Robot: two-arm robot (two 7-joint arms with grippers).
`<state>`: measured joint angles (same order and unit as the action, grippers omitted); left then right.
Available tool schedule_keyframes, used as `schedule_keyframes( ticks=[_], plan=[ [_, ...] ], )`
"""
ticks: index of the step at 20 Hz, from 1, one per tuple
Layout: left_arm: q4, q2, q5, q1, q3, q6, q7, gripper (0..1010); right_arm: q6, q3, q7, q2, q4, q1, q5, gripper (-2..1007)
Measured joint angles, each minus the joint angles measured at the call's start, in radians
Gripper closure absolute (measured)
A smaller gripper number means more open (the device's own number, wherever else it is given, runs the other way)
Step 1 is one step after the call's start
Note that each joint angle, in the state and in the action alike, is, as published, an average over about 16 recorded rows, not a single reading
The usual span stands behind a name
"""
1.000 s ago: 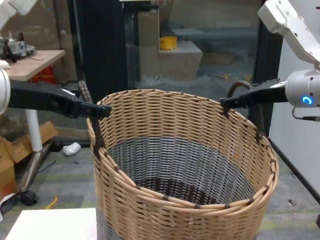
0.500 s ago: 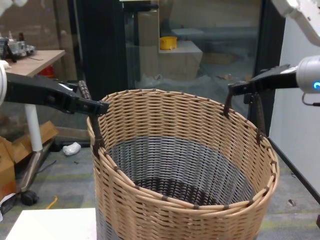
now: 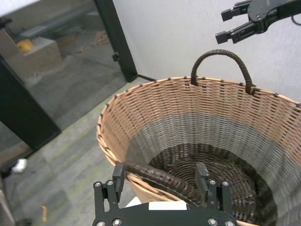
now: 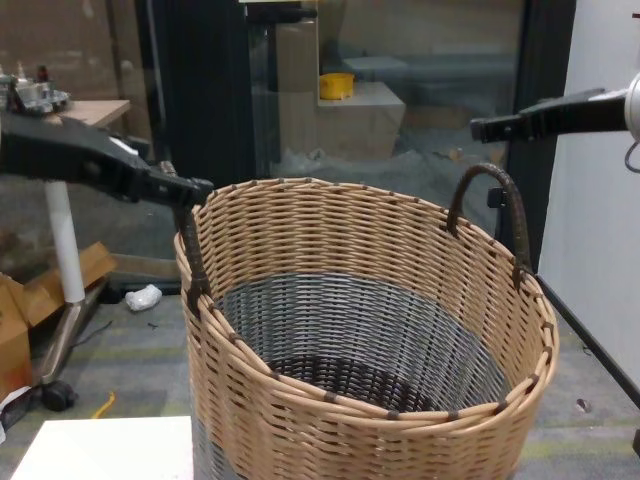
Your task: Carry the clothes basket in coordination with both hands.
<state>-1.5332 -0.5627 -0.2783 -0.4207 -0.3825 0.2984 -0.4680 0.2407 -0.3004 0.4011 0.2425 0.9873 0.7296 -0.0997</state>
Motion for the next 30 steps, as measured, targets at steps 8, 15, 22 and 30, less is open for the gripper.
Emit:
schedule_keyframes(
  ticks=[8, 15, 22, 30],
  plan=[
    [-0.056, -0.030, 0.046, -0.026, -0.005, 0.020, -0.004, 8, 0.019, 0.026, 0.012, 0.018, 0.079, -0.027, -0.057, 0],
    [-0.085, -0.041, 0.100, -0.071, -0.009, 0.010, -0.008, 8, 0.012, 0.038, 0.006, 0.028, 0.137, -0.047, -0.097, 0],
    [-0.061, -0.003, 0.125, -0.100, 0.014, -0.116, 0.014, 8, -0.024, 0.072, -0.007, 0.020, 0.196, -0.072, -0.155, 0],
    [-0.022, 0.041, 0.120, -0.097, 0.040, -0.238, 0.044, 8, -0.054, 0.101, -0.018, 0.007, 0.224, -0.086, -0.193, 0]
  ],
)
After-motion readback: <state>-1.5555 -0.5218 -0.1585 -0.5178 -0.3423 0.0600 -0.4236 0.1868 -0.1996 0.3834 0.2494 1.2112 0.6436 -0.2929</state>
